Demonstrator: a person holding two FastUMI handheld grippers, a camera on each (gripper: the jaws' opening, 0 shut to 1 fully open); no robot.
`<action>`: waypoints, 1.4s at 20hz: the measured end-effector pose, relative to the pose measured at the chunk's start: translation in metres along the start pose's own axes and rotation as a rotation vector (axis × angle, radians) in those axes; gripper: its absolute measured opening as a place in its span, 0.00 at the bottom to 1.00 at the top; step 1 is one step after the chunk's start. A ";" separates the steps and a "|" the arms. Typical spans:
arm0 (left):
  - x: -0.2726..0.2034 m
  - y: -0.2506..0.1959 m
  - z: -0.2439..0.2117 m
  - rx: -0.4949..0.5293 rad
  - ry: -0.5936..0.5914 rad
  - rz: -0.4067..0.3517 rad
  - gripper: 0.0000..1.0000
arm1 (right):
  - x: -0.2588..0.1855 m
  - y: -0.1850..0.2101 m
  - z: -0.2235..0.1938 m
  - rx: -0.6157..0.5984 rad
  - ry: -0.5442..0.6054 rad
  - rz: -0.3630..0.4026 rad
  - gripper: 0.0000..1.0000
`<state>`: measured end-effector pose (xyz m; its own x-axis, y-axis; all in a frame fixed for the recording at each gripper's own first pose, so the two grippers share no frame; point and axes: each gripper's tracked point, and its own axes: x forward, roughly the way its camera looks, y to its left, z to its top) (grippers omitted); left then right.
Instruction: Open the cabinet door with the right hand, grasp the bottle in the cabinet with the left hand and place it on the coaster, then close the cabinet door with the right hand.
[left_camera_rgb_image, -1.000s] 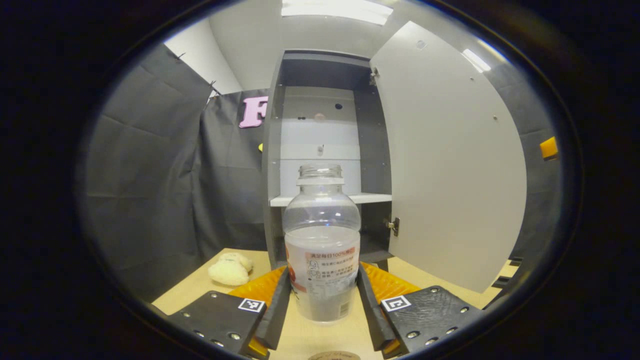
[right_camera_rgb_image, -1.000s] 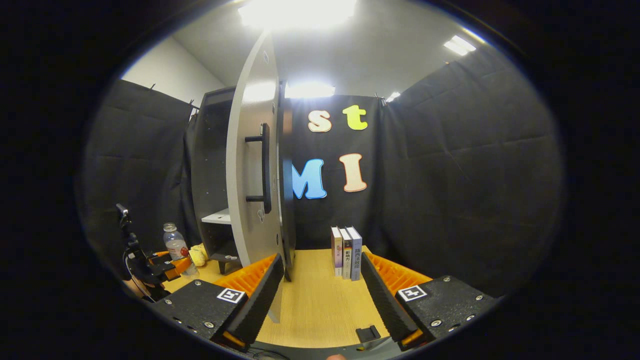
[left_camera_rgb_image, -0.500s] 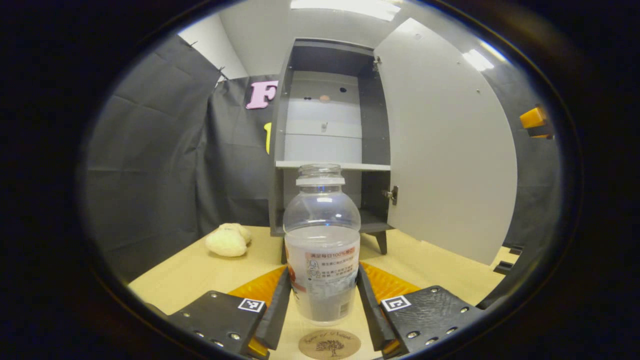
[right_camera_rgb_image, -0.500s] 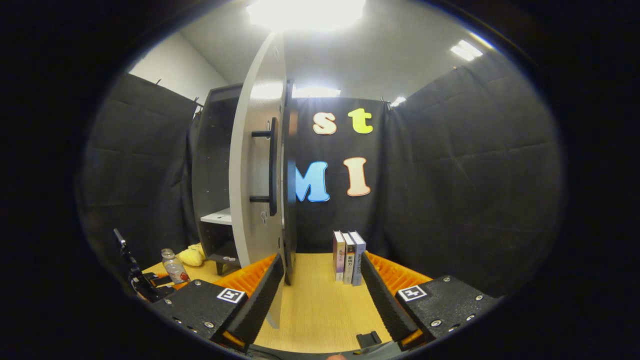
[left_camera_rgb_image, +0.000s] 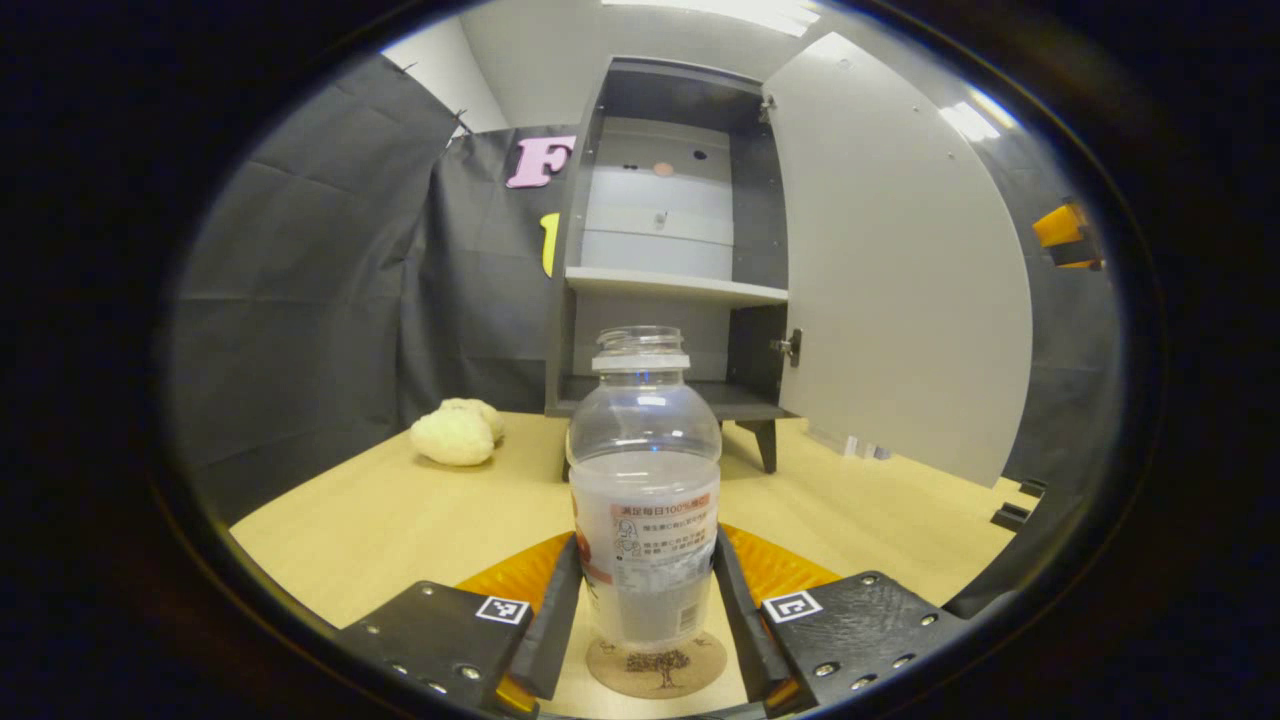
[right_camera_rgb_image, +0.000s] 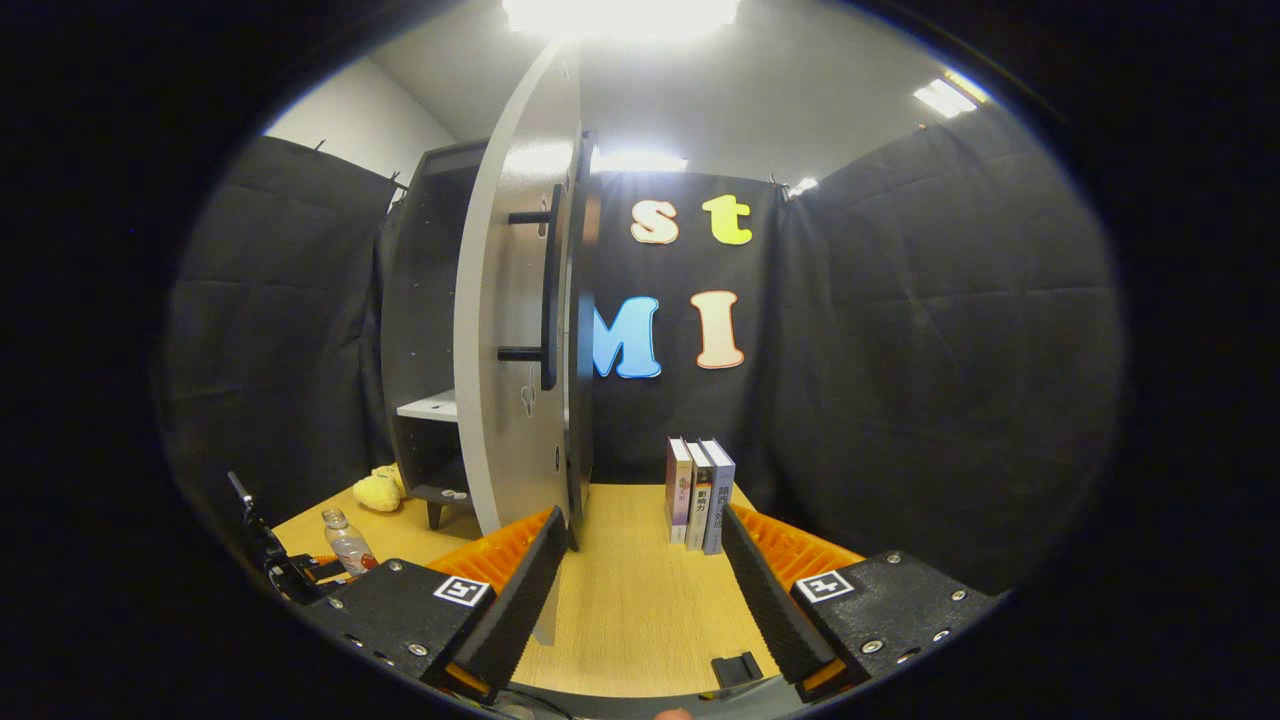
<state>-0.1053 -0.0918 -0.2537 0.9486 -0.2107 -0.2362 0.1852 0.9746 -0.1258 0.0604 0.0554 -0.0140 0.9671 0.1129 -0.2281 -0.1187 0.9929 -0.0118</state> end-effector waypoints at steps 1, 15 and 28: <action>0.001 0.000 -0.006 -0.003 0.008 0.002 0.69 | -0.001 0.000 -0.001 -0.006 0.003 -0.001 0.95; 0.001 -0.002 -0.027 0.042 0.034 0.065 0.77 | 0.010 0.003 -0.002 -0.002 0.026 0.023 0.95; -0.028 -0.005 0.065 0.087 -0.019 0.113 0.77 | 0.004 -0.022 0.054 0.114 -0.098 0.029 0.95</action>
<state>-0.1162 -0.0863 -0.1838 0.9691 -0.0991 -0.2260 0.0983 0.9950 -0.0150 0.0792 0.0363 0.0384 0.9817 0.1388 -0.1302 -0.1254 0.9865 0.1055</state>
